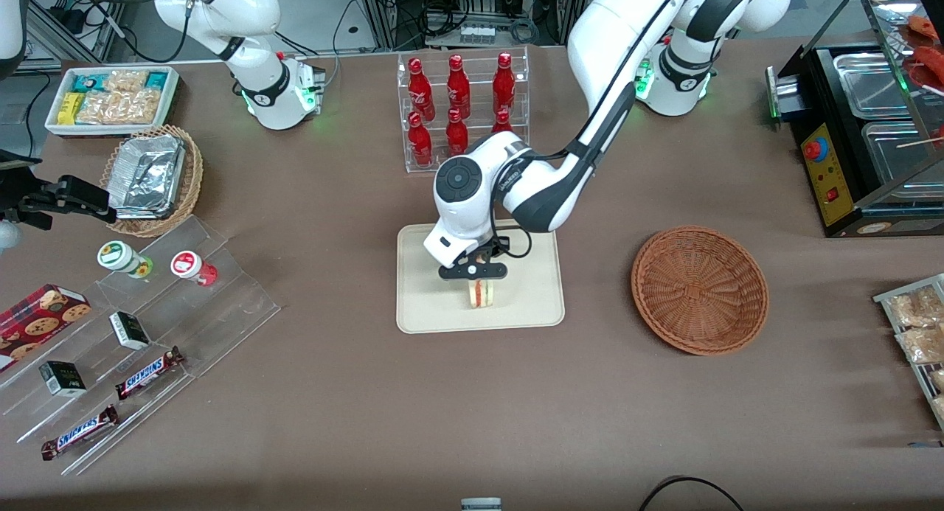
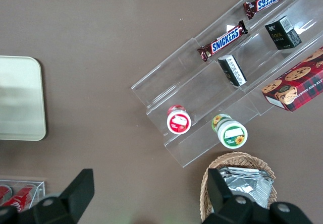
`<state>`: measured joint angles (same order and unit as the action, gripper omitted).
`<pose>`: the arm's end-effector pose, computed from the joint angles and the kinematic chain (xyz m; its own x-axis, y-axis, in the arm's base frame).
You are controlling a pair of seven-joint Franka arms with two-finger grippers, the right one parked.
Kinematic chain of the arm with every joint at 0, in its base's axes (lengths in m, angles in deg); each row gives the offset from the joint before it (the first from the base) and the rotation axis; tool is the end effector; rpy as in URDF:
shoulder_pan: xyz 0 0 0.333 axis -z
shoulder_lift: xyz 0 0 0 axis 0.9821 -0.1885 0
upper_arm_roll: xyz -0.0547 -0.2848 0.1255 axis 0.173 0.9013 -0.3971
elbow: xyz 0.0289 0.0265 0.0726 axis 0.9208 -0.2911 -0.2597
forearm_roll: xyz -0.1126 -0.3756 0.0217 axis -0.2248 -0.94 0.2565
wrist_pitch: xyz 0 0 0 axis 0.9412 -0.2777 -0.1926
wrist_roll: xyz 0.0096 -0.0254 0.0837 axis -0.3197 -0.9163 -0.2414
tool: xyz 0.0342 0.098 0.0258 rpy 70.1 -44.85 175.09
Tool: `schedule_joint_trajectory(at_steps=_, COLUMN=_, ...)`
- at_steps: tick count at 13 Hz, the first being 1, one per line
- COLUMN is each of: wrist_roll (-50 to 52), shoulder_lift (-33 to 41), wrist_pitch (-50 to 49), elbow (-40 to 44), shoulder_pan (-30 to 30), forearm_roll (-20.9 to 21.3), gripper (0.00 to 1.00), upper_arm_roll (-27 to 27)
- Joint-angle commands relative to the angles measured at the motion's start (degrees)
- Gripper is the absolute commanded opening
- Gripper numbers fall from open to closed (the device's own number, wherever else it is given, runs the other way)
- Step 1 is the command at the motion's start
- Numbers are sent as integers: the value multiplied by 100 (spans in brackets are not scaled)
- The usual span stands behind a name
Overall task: Place sandwich from basket to tray
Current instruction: 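Lower the sandwich onto the tray and open the left gripper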
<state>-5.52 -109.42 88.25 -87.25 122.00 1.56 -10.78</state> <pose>0.4971 -0.5318 0.2700 0.9997 -0.0096 -0.0246 -0.0110 -0.9984 -0.0557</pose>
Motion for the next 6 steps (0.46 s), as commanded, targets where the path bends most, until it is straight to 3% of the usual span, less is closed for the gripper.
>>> schedule_joint_trajectory(at_steps=1, wrist_roll=209, shoulder_lift=-218, wrist_pitch=4, elbow=218, shoulder_pan=196, forearm_roll=304, gripper=0, upper_arm_roll=-100)
schedule_joint_trajectory(at_steps=4, wrist_roll=324, shoulder_lift=-289, wrist_pitch=30, elbow=192, shoulder_pan=231, forearm_roll=358, gripper=0, upper_arm_roll=-100)
schedule_joint_trajectory(at_steps=5, wrist_roll=333, shoulder_lift=-298, wrist_pitch=30, elbow=183, shoulder_pan=231, forearm_roll=349, gripper=12, upper_arm_roll=-92)
schedule_joint_trajectory(at_steps=6, wrist_roll=333, shoulder_lift=-289, wrist_pitch=30, elbow=174, shoulder_pan=240, forearm_roll=349, gripper=50, upper_arm_roll=-92)
